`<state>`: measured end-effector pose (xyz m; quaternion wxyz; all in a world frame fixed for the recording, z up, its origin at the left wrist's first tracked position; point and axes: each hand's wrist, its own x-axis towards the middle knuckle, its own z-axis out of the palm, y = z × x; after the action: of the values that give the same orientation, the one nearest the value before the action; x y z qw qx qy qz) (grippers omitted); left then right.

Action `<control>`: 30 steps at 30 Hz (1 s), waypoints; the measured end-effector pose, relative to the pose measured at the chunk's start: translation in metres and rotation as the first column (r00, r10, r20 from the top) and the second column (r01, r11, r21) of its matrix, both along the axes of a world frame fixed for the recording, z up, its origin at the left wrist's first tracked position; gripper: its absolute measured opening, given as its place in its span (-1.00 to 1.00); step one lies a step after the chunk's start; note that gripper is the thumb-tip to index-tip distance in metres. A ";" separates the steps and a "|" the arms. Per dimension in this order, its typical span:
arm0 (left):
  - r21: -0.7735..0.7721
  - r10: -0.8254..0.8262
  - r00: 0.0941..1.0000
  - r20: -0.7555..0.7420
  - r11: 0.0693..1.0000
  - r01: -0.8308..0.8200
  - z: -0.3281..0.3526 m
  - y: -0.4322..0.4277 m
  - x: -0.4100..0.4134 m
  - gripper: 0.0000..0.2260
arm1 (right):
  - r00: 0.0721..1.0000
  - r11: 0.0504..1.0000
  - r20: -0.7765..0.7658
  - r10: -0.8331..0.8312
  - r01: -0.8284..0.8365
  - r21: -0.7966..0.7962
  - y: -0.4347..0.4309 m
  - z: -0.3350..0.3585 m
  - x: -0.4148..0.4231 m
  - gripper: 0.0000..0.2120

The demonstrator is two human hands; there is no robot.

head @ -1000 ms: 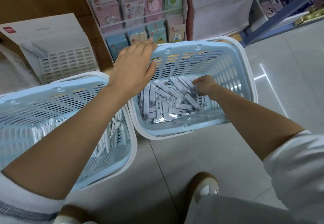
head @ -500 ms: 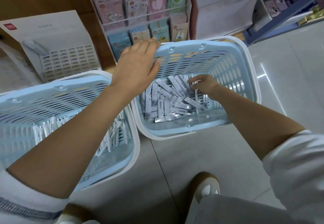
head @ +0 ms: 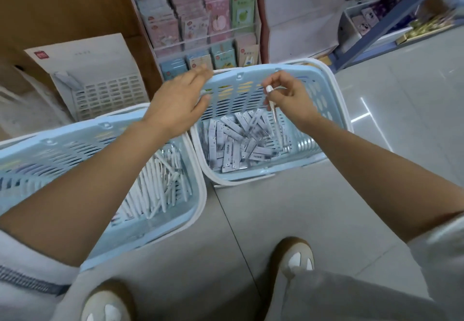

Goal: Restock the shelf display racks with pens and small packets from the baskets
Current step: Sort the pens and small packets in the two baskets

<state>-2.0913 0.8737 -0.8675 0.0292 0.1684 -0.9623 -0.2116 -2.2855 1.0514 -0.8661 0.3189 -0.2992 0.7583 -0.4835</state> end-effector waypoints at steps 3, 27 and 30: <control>-0.054 0.026 1.000 0.017 0.998 -0.025 0.010 -0.016 0.046 -0.54 | 0.999 0.991 0.036 0.016 -0.011 -0.137 -0.029 0.033 0.035 -0.80; -0.144 0.182 0.978 0.104 0.976 -0.166 -0.012 -0.095 0.283 -0.52 | 0.815 0.725 -0.256 0.519 -0.261 0.638 -0.122 -0.101 0.253 -0.83; -0.147 0.191 0.979 0.065 0.973 -0.180 -0.013 -0.092 0.280 -0.53 | 0.686 0.695 -0.217 0.694 -0.561 0.449 -0.128 -0.095 0.280 -0.78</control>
<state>-1.8109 0.7816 -0.8808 0.0228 0.2635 -0.9551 -0.1331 -2.0053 0.9235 -0.9615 0.3656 -0.5685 0.7246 -0.1344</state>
